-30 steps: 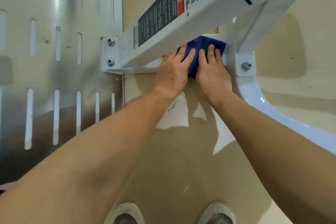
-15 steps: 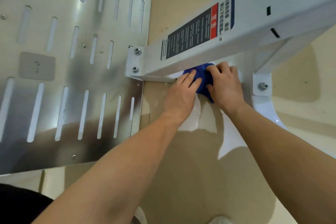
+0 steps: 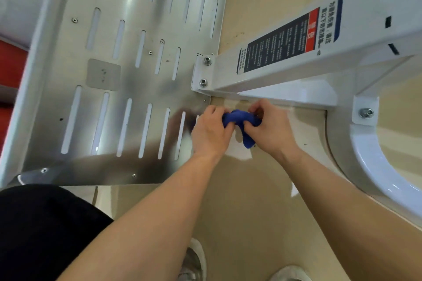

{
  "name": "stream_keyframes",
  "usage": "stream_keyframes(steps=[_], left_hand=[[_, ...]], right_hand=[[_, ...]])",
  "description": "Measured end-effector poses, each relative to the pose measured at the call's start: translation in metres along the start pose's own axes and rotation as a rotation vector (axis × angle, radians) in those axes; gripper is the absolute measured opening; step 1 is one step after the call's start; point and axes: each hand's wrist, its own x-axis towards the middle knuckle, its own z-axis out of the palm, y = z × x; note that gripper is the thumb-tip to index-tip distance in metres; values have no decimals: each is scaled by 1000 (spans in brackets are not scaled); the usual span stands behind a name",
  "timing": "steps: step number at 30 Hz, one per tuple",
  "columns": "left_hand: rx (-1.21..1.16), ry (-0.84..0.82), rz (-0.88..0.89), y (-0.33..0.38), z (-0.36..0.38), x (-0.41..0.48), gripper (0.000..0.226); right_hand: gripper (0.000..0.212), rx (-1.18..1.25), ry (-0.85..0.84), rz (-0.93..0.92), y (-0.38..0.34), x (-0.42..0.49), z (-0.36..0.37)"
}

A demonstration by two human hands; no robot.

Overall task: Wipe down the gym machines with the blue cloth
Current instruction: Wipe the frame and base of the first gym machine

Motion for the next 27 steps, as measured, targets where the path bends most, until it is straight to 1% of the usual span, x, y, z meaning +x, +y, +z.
stream_keyframes(steps=[2,4,7,9,11,14,16,17,19,21,23,25,27], left_hand=[[-74,9,-179,-4,-6,4,12],[-150,66,-334,-4,-10,11,15],[-197,144,-465,-7,-17,24,18],[-192,155,-483,-11,-20,30,18],[-207,140,-482,-14,-21,36,20],[-370,127,-513,-14,-17,40,25],[-467,124,-505,-13,-11,38,29],[-503,118,-492,-12,-7,35,33],[-528,117,-482,-7,2,34,41],[-504,147,-511,-3,5,39,45],[-481,167,-542,2,3,48,42],[-456,182,-544,3,3,54,34],[-469,214,-562,2,1,55,26]], right_hand=[[19,-17,-32,51,-8,5,14],[4,25,-54,86,-14,16,29],[14,130,-59,110,-23,33,50],[11,171,-29,156,-29,44,62],[12,267,33,236,-33,51,71],[15,476,95,324,-36,47,80],[4,636,80,366,-32,37,80],[7,711,57,358,-28,31,77],[26,795,-13,331,-19,23,72],[32,799,-83,344,-12,19,65],[29,721,-140,359,-8,15,61],[25,628,-134,392,-5,11,57],[22,610,-81,455,-5,7,53]])
